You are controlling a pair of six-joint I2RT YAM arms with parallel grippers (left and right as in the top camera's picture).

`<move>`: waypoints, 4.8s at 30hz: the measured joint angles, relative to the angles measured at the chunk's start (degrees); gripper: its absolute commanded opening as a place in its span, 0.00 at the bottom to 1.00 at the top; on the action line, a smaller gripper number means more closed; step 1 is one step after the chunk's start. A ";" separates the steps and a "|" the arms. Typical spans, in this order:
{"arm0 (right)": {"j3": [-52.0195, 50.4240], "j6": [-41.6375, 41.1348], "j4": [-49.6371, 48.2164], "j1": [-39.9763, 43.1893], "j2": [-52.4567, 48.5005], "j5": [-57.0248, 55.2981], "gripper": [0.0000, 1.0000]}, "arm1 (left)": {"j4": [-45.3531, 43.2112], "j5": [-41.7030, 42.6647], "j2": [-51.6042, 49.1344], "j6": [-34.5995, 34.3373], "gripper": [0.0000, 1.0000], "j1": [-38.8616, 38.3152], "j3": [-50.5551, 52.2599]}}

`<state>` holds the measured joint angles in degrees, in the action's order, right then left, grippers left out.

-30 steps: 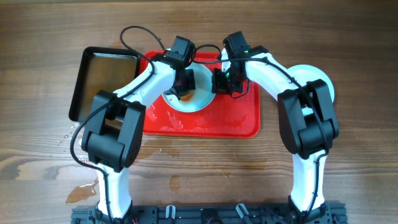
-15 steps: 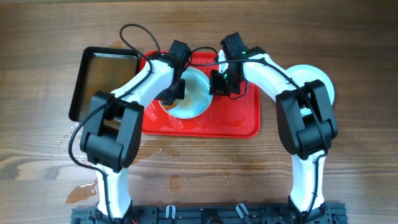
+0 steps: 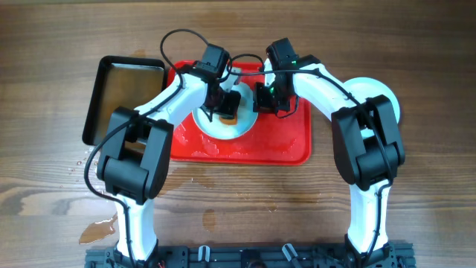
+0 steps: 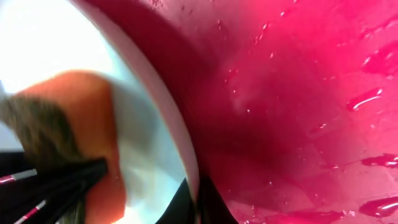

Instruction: Clean dirty plates on tray and stack at the side

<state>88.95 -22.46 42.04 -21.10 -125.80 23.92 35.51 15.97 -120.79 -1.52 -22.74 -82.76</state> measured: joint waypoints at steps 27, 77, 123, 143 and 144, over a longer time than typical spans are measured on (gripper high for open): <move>-0.04 0.20 0.07 -0.66 -0.02 1.16 0.04 | 17.11 -6.14 -0.20 -21.29 0.04 0.85 -5.44; -0.74 3.10 2.69 -29.46 20.65 -81.55 0.04 | 28.57 -10.23 8.26 -18.88 0.04 27.52 -16.09; -0.74 4.37 5.75 2.80 20.65 -17.84 0.04 | 28.57 -10.58 8.24 -18.88 0.04 27.52 -16.09; -17.73 1.73 7.08 44.37 20.65 -18.93 0.08 | 28.57 -10.62 8.24 -18.88 0.04 27.52 -16.06; -17.73 1.73 6.95 44.54 20.65 -18.93 0.11 | 28.57 -10.62 8.24 -18.88 0.04 27.52 -16.06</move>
<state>71.22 -20.73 48.99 23.44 -105.14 4.99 64.07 5.34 -112.55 -20.40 4.78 -98.83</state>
